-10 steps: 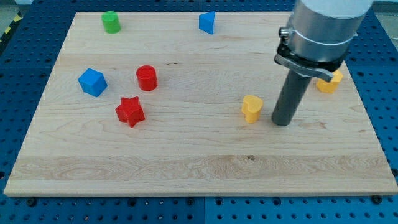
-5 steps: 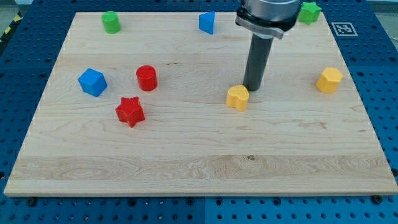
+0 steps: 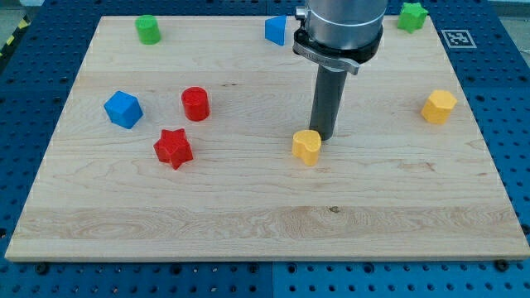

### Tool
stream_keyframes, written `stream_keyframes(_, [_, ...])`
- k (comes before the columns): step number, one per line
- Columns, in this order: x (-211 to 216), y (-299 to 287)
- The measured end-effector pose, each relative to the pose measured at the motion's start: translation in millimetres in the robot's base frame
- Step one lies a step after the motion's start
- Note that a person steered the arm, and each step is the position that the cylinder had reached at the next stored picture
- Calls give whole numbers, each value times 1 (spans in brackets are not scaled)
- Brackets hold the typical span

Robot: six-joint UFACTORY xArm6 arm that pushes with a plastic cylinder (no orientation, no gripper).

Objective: Slide the heart to the bottom left corner of the board

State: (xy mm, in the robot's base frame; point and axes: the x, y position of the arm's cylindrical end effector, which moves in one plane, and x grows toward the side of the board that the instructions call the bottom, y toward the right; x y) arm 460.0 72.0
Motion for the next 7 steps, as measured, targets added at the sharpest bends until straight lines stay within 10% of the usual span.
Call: stream_keyframes(7, [46, -28])
